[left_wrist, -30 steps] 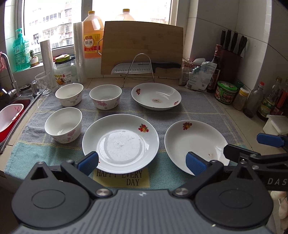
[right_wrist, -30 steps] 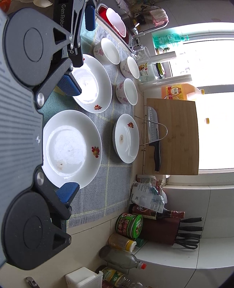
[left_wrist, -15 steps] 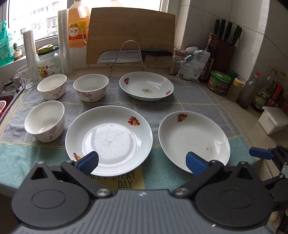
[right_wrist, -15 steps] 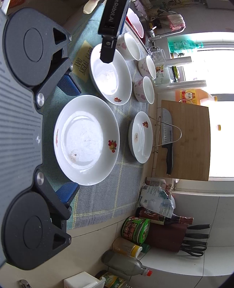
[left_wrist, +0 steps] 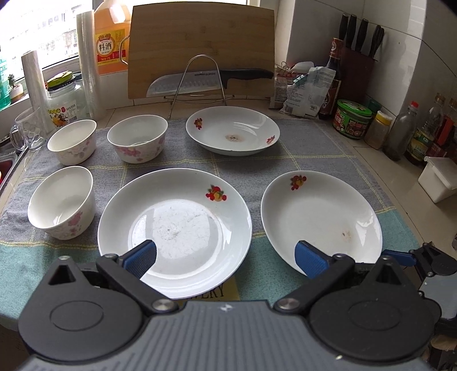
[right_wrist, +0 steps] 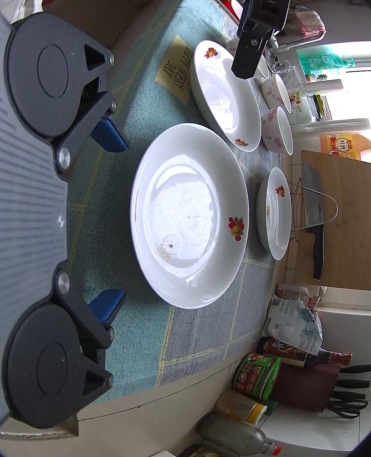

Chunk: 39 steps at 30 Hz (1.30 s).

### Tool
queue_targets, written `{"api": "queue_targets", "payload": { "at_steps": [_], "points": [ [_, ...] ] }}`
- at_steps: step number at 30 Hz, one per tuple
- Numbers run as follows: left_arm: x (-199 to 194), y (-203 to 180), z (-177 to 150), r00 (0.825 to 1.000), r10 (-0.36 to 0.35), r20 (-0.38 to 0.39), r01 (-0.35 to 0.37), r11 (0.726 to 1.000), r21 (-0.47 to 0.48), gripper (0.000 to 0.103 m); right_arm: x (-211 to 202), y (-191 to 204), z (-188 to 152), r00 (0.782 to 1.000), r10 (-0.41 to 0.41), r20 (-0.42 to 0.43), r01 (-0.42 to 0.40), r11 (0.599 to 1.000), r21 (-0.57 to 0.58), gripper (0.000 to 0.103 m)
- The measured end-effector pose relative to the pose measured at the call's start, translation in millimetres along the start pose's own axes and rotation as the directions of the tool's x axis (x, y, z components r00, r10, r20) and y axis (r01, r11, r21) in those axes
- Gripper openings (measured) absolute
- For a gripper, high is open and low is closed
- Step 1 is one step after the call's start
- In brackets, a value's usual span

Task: Organize plates and bowls
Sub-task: 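Move the left gripper to a white fruit-decorated plate and grasp its rim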

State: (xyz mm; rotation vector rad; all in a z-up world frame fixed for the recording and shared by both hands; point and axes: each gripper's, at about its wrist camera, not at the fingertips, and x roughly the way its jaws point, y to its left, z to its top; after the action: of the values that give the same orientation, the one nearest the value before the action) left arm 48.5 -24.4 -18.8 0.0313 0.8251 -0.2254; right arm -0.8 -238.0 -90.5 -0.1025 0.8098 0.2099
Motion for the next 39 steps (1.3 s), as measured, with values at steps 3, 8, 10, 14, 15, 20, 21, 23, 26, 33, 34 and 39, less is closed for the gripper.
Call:
{"api": "queue_targets", "payload": {
  "at_steps": [3,8,10,14,15,20,21,23,26,33,34,39],
  "points": [
    [4.6,-0.7,-0.3,1.000,-0.018,-0.001,0.018,1.000,0.003,0.102,9.0,-1.8,1.9,1.000,0.009,-0.001,-0.009,1.000,-0.001,0.103],
    [11.5,-4.8,3.8,1.000,-0.009,0.028,0.007,0.999,0.045,0.102,18.8,-0.5,5.8,1.000,0.014,0.010,-0.014,0.999,-0.032,0.103],
    [14.0,-7.6,6.4,0.999,-0.014,0.045,0.010,0.997,0.075,0.102,20.3,-0.7,7.7,1.000,0.016,0.010,-0.016,0.999,-0.032,0.103],
    [23.4,-11.3,14.1,0.998,-0.062,0.030,0.057,0.991,0.122,0.102,22.3,0.5,9.9,0.999,0.035,0.007,-0.035,0.998,-0.052,0.103],
    [25.5,-11.4,16.1,0.997,-0.077,0.019,0.074,0.989,0.125,0.102,22.6,0.9,10.4,0.999,0.034,0.004,-0.034,0.998,-0.052,0.103],
    [37.0,-17.5,29.1,0.984,-0.174,-0.032,0.177,0.971,0.160,0.102,22.7,0.0,8.5,0.999,0.041,0.021,-0.040,0.998,-0.055,0.103],
    [38.3,-20.3,31.1,0.983,-0.182,-0.034,0.186,0.966,0.181,0.102,23.0,-0.2,8.6,0.999,0.040,0.023,-0.039,0.998,-0.055,0.103],
    [43.0,-25.3,36.3,0.975,-0.217,-0.056,0.224,0.952,0.210,0.102,24.2,-0.8,9.4,0.999,0.038,0.027,-0.036,0.998,-0.051,0.103],
    [51.6,-32.1,44.3,0.964,-0.250,-0.089,0.265,0.933,0.243,0.102,23.5,-0.7,6.6,0.998,0.037,0.046,-0.035,0.998,-0.050,0.103],
    [72.4,-51.7,61.8,0.951,-0.279,-0.131,0.308,0.885,0.348,0.102,20.9,-1.1,-2.9,0.993,0.040,0.110,-0.035,0.998,-0.049,0.103],
    [75.4,-53.1,64.0,0.948,-0.286,-0.137,0.317,0.880,0.353,0.102,20.5,-1.1,-4.8,0.992,0.041,0.123,-0.035,0.998,-0.050,0.103],
    [100.0,-63.1,77.8,0.936,-0.298,-0.187,0.349,0.851,0.392,0.102,20.9,-1.1,-6.3,0.989,0.039,0.141,-0.032,0.998,-0.049,0.103]
  ]
}}
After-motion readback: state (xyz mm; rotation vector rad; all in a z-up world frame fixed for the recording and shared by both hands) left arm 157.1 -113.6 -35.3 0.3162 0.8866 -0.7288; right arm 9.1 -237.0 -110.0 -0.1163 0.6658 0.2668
